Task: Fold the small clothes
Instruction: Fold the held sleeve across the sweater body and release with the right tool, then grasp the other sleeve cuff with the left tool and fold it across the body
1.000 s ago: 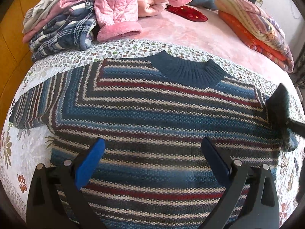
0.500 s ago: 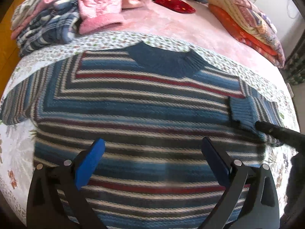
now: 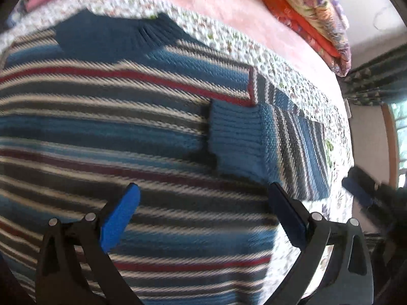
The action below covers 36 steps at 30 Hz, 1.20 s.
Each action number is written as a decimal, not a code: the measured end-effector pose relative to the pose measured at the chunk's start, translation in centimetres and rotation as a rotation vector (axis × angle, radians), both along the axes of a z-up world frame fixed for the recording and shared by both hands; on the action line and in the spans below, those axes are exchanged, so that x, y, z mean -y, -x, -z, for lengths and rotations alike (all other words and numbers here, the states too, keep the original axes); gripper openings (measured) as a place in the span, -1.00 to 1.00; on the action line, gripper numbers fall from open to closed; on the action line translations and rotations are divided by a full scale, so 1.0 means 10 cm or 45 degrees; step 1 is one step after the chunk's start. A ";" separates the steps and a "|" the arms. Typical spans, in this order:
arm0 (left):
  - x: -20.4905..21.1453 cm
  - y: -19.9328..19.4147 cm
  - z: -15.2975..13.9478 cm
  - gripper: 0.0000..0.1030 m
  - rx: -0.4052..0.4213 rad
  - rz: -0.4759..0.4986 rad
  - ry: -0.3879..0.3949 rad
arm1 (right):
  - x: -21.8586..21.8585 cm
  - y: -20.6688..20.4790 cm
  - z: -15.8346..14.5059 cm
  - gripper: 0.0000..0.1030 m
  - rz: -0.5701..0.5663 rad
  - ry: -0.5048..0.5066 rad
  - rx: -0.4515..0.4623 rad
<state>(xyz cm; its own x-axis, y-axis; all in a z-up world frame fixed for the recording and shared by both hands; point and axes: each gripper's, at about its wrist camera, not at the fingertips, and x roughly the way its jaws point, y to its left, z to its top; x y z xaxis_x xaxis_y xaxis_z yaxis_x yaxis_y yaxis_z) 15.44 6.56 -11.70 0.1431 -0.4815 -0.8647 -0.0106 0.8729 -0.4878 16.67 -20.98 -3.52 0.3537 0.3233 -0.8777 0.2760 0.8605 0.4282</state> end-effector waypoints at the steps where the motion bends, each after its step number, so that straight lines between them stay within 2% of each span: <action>1: 0.05 -0.03 0.04 0.78 -0.019 0.005 0.016 | 0.03 0.00 0.01 -0.18 0.006 0.001 -0.002; 2: 0.12 -0.07 0.08 0.54 -0.042 0.021 0.045 | 0.05 -0.01 0.02 -0.18 0.010 0.007 -0.001; 4: 0.23 -0.10 0.12 0.23 -0.090 0.047 0.099 | 0.12 -0.01 0.01 -0.18 0.026 0.017 0.004; 6: 0.32 -0.12 0.16 0.11 -0.117 0.046 0.134 | 0.19 0.00 0.00 -0.17 0.047 0.016 0.009; 8: 0.41 -0.14 0.18 -0.33 -0.105 0.046 0.128 | 0.25 0.00 0.00 -0.16 0.073 0.014 0.009; 11: 0.47 -0.15 0.13 -0.69 -0.088 0.067 0.116 | 0.32 0.00 0.03 -0.16 0.089 0.020 -0.001; 13: 0.50 -0.15 0.03 -0.82 -0.021 0.077 0.119 | 0.34 -0.01 0.06 -0.16 0.096 0.031 -0.009; 17: 0.47 -0.13 -0.28 -0.85 0.111 0.088 0.136 | 0.40 -0.01 0.12 -0.15 0.115 0.027 -0.026; 24: 0.31 -0.14 -0.78 -0.86 0.300 0.103 0.133 | 0.58 0.00 0.31 -0.01 0.184 0.009 -0.075; 31: -0.17 -0.14 -1.03 -0.86 0.362 0.057 0.198 | 0.62 0.01 0.51 0.04 0.206 -0.094 -0.118; 36: -0.63 -0.13 -1.18 -0.86 0.422 0.010 0.179 | 0.53 -0.02 0.51 0.12 0.162 -0.081 -0.106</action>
